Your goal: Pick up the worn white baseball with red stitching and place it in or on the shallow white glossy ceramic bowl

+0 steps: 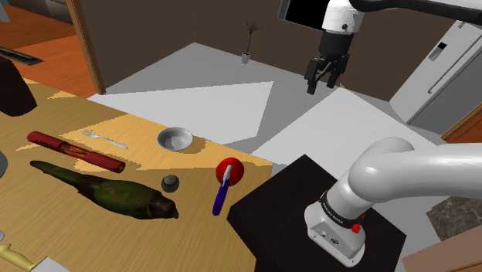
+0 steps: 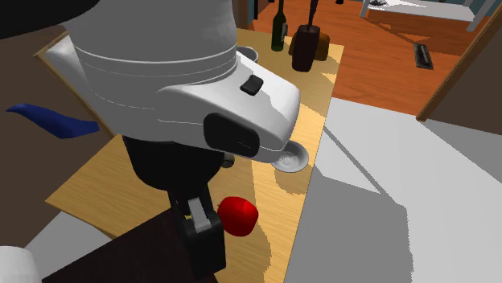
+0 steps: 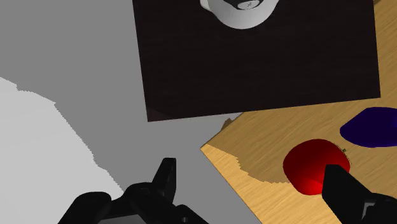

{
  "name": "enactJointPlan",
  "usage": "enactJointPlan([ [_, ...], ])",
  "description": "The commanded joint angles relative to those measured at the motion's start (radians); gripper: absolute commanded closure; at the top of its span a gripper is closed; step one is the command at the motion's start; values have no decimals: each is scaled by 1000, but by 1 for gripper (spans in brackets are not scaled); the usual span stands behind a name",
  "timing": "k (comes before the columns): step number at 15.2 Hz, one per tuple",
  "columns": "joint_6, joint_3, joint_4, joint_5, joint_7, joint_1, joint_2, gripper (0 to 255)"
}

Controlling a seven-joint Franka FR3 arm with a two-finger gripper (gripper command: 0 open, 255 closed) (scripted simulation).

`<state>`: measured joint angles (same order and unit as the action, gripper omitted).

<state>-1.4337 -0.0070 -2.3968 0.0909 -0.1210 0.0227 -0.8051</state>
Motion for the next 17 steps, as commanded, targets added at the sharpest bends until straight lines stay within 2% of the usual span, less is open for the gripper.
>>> enactJointPlan([
  [1, 0, 0, 0, 0, 0, 0, 0, 0],
  [9, -215, 101, -82, -86, -110, -53, 152, 0],
  [17, -432, 202, -83, -140, -213, -98, 384, 0],
])
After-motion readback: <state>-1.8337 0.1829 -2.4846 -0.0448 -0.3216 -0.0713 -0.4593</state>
